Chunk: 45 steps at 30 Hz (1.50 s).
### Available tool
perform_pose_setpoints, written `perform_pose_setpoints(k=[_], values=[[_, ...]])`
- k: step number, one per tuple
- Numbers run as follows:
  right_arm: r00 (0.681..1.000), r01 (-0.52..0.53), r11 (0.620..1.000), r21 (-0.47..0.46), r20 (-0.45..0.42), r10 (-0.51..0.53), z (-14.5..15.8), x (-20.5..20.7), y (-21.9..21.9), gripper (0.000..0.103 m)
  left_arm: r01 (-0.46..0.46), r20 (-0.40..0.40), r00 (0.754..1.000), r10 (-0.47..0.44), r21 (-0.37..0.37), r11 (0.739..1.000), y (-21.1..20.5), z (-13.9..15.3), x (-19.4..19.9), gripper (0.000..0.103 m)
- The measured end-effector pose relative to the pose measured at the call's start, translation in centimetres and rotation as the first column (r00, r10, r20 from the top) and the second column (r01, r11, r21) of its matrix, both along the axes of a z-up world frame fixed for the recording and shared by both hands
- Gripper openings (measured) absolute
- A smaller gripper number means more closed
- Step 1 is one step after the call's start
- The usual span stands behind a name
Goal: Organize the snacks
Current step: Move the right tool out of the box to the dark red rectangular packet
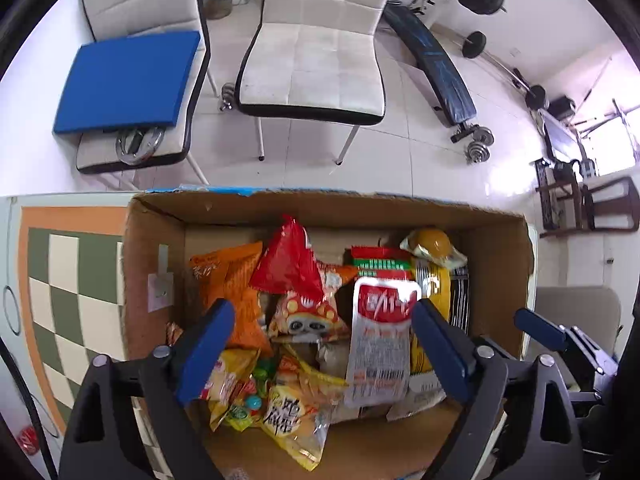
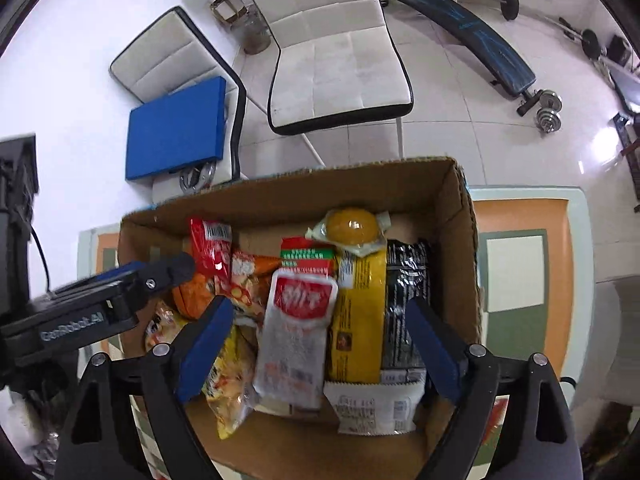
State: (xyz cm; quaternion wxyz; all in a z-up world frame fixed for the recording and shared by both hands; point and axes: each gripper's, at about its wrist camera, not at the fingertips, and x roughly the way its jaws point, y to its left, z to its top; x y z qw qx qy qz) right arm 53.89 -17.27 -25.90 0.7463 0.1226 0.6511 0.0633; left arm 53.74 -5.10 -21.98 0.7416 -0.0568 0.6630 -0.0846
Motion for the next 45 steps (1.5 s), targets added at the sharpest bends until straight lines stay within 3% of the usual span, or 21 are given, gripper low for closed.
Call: perform_pose_setpoints(k=[22,34,37,40,45], values=[[0.995,-0.055,0.997,-0.055,0.075,0.059,6.5,-11.8,0.5,0.092,-0.036,0.164,0.986,0.022,0.084,0.996,1.1,7.0,-12.8,0.091],[0.991,-0.061,0.998,0.000,0.123,0.061,10.3,-17.3,-0.2,0.092,-0.063,0.253,0.966,0.045,0.064,0.996,0.6,10.1,-17.8,0.091],[0.993,-0.032,0.999,0.039,0.117,0.027,10.2,-18.3,-1.2,0.093,-0.068,0.282,0.958,0.055,0.038,0.997,0.3,9.9,-18.2,0.091],[0.994,0.062,0.994,0.092,0.084,-0.070,9.1,-19.1,-4.5,0.093,-0.060,0.278,0.959,0.045,0.047,0.997,-0.4,8.8,-18.3,0.091],[0.986,0.166,0.985,0.038,-0.020,-0.165,4.5,-19.9,-9.7,0.093,-0.048,0.213,0.976,0.035,0.059,0.997,-2.4,5.1,-17.8,0.092]])
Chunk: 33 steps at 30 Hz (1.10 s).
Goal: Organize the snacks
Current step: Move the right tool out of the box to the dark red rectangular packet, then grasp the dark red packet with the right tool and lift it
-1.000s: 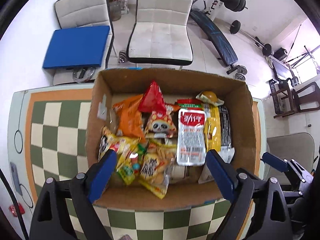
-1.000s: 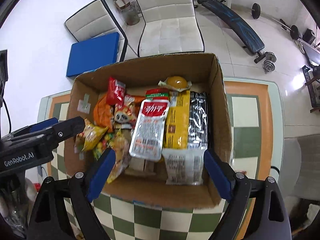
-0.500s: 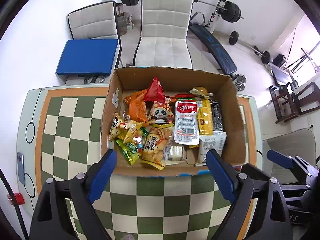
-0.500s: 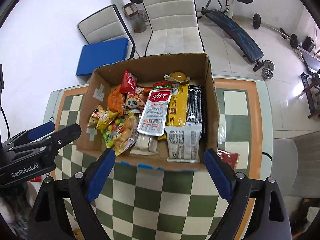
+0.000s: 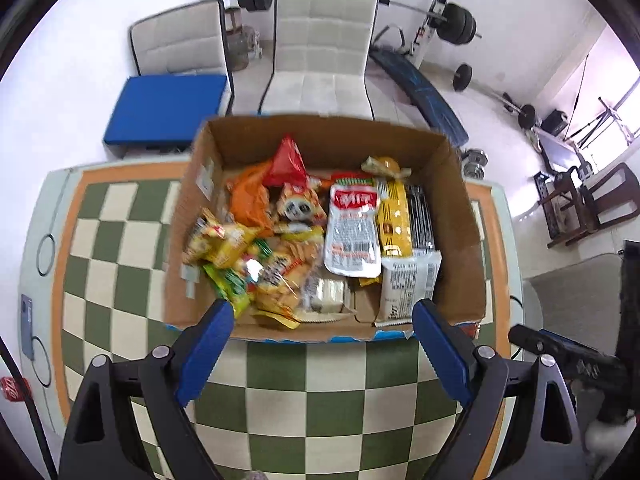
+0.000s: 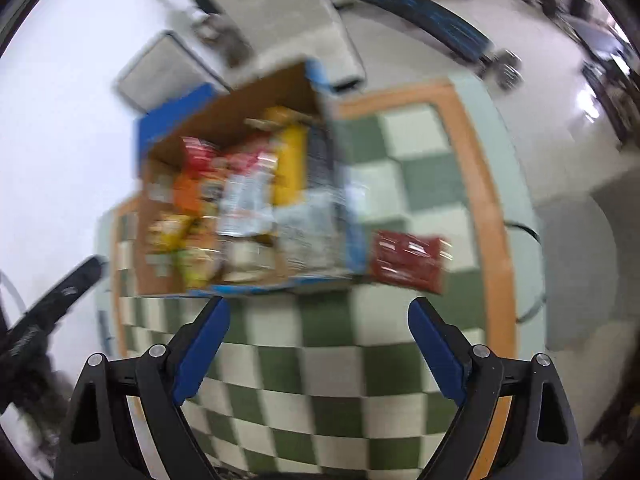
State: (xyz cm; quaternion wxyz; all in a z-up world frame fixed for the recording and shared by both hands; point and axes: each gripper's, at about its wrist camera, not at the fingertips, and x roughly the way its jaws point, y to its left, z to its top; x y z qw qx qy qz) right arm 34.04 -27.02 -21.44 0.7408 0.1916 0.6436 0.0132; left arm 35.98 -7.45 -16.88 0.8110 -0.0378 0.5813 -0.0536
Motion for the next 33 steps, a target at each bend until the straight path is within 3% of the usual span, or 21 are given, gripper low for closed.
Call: perform_pose_setpoints(k=[3,6,9,11,13,15,18,22,23,24,25,27,33], values=[[0.990,0.101,0.995,0.003,-0.094,-0.101,-4.3,0.3,-3.3,0.093,0.003,-0.053,0.999,-0.004,-0.017,1.000,-0.9,-2.1,0.1,0.092],[0.955,0.247,0.968,0.052,-0.182,-0.234,-8.6,0.9,-6.4,0.093,0.010,-0.087,0.996,-0.011,-0.007,1.000,-1.9,-3.7,0.4,0.092],[0.920,0.352,0.932,0.081,-0.215,-0.328,-11.8,2.1,-8.3,0.092,0.012,-0.104,0.995,-0.011,0.003,1.000,-2.3,-4.5,0.7,0.092],[0.920,0.357,0.933,0.036,-0.186,-0.345,-13.1,3.4,-9.0,0.078,0.015,-0.110,0.994,-0.013,0.015,1.000,-2.6,-4.8,0.8,0.092],[0.935,0.300,0.953,-0.051,-0.185,-0.304,-14.3,4.8,-8.8,0.057,0.020,-0.110,0.994,-0.018,0.020,1.000,-2.7,-5.0,0.9,0.092],[0.949,0.234,0.968,-0.096,-0.195,-0.249,-15.3,5.4,-8.2,0.050,0.028,-0.117,0.993,-0.025,0.024,0.999,-2.9,-5.4,0.9,0.092],[0.970,0.093,0.980,-0.176,-0.206,-0.129,-15.7,5.2,-6.5,0.049,0.036,-0.127,0.991,-0.034,0.015,0.999,-3.1,-5.9,0.8,0.092],[0.958,-0.017,0.991,-0.134,-0.285,-0.022,-15.7,2.9,-5.0,0.049,0.039,-0.138,0.990,-0.038,0.004,0.999,-3.2,-6.2,0.5,0.092],[0.955,-0.019,0.993,-0.120,-0.296,-0.017,-15.3,2.1,-5.0,0.050,0.038,-0.138,0.990,-0.037,0.004,0.999,-3.2,-6.3,0.4,0.092],[0.957,-0.013,0.994,-0.104,-0.291,-0.017,-14.9,1.6,-5.1,0.057,0.036,-0.136,0.990,-0.035,0.007,0.999,-3.1,-6.2,0.4,0.092],[0.961,-0.015,0.998,-0.061,-0.278,-0.003,-14.2,1.0,-5.1,0.074,0.037,-0.130,0.991,-0.035,0.011,0.999,-3.1,-6.2,0.2,0.092],[0.966,-0.039,0.999,-0.038,-0.257,0.028,-12.9,0.2,-4.5,0.087,0.041,-0.124,0.992,-0.038,0.023,0.999,-3.2,-6.2,0.2,0.092],[0.953,-0.195,0.978,-0.079,-0.253,0.170,-12.2,0.2,-0.2,0.087,0.037,-0.117,0.993,-0.032,0.047,0.998,-2.6,-6.5,0.2,0.092]])
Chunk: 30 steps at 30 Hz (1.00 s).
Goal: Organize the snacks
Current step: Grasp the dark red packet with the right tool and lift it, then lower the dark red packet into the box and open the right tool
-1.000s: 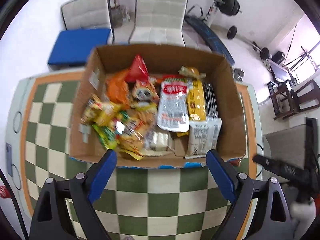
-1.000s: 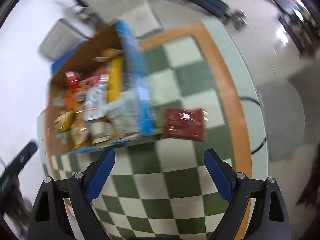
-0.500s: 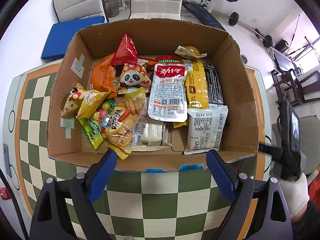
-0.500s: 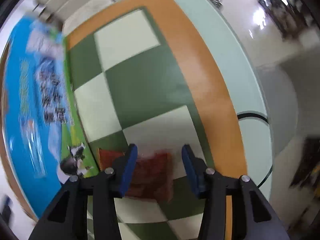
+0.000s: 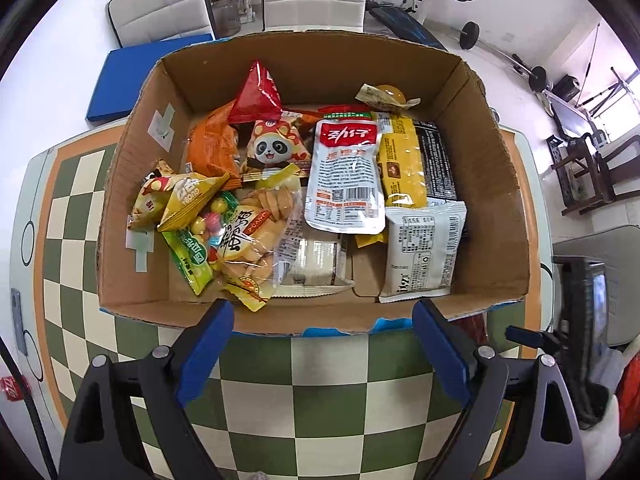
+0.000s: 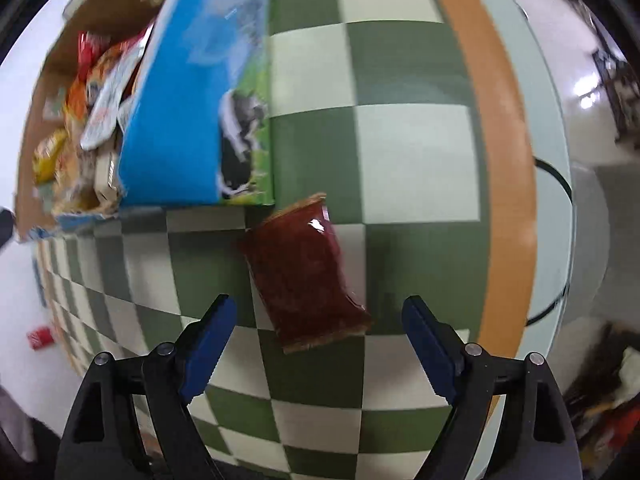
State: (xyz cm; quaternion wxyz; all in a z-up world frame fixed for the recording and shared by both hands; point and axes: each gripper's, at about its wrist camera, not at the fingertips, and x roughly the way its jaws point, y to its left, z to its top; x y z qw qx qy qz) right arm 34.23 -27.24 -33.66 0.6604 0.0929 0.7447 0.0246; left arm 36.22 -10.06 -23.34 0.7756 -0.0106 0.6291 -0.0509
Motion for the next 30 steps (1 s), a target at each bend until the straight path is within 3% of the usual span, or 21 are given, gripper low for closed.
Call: perform_pose_setpoints(k=[5,10,13,17,23,30], values=[[0.999,-0.027,0.999,-0.046,-0.035,0.025,-1.8,0.4,1.5,0.086,-0.011,0.010,1.000,0.011,-0.010,1.000,1.1,0.0,0.1,0.092],[0.997,-0.083,0.987,-0.139,-0.012,0.082,-1.6,-0.7,3.3,0.069,-0.025,0.078,0.997,0.026,-0.014,1.000,2.5,1.0,0.2,0.092],[0.995,-0.088,0.985,-0.150,0.022,0.093,-0.9,-1.9,4.2,0.061,-0.031,0.153,0.988,0.029,0.008,1.000,3.1,2.2,0.1,0.092],[0.998,-0.047,0.994,-0.102,0.046,0.052,0.3,-3.7,4.6,0.061,-0.030,0.227,0.974,0.015,0.062,0.998,4.0,3.7,0.0,0.092],[0.993,0.006,0.999,0.050,0.115,-0.011,6.6,-6.6,5.5,0.061,-0.059,0.296,0.954,0.051,0.016,0.998,5.7,5.7,-0.3,0.092],[0.959,0.009,0.982,0.190,0.277,-0.062,15.5,-3.5,5.5,0.061,-0.070,0.331,0.942,0.050,0.049,0.996,6.1,7.3,0.2,0.092]])
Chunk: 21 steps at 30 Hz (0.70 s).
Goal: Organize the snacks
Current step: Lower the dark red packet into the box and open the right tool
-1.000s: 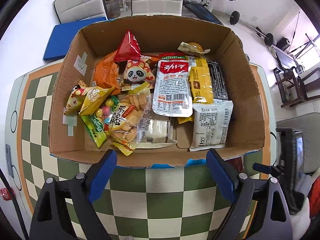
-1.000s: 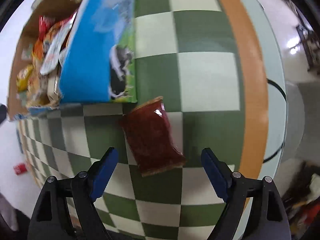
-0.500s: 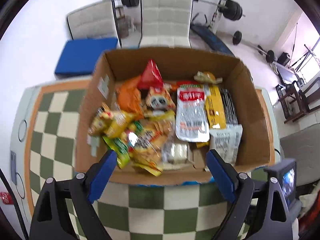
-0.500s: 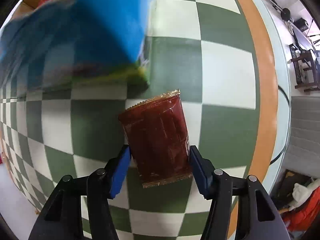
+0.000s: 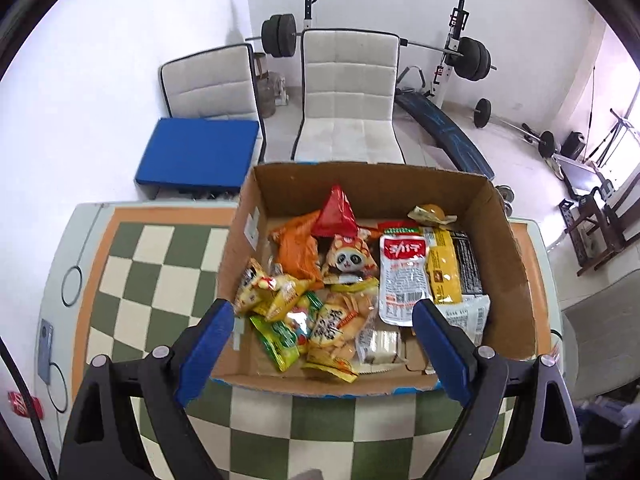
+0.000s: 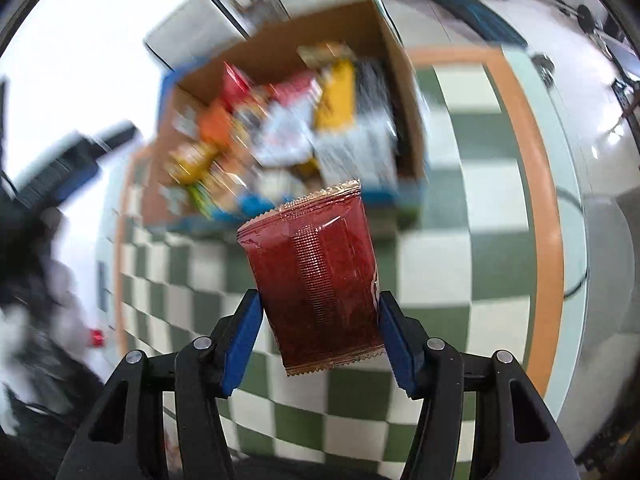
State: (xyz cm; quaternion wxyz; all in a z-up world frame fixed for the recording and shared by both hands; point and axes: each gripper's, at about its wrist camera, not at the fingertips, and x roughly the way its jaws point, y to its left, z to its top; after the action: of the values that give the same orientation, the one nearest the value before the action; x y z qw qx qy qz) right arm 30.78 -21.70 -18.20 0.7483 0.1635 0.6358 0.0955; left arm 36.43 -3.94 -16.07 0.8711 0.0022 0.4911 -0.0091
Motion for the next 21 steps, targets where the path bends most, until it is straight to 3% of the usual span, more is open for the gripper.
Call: perform_pose_setpoints(k=[4,7,12,21], values=[[0.997,0.000,1.000,0.011,0.081,0.000,2.2,3.1,1.4,0.061,0.001,-0.012,1.000,-0.001,0.033,0.999,0.0,-0.2,0.6,0.092],[0.995,0.012,1.000,0.015,0.099,-0.013,1.3,6.2,3.1,0.061,-0.002,-0.038,0.999,0.004,0.053,0.999,0.0,-1.0,1.2,0.092],[0.997,0.032,0.999,0.016,0.070,-0.033,-2.2,9.4,5.1,0.061,-0.001,-0.088,0.996,0.007,0.070,0.998,0.3,-2.8,2.0,0.091],[0.998,0.056,0.998,0.009,-0.014,-0.056,-8.3,11.0,5.9,0.061,-0.007,-0.169,0.985,0.018,0.067,0.998,1.0,-5.5,3.2,0.091]])
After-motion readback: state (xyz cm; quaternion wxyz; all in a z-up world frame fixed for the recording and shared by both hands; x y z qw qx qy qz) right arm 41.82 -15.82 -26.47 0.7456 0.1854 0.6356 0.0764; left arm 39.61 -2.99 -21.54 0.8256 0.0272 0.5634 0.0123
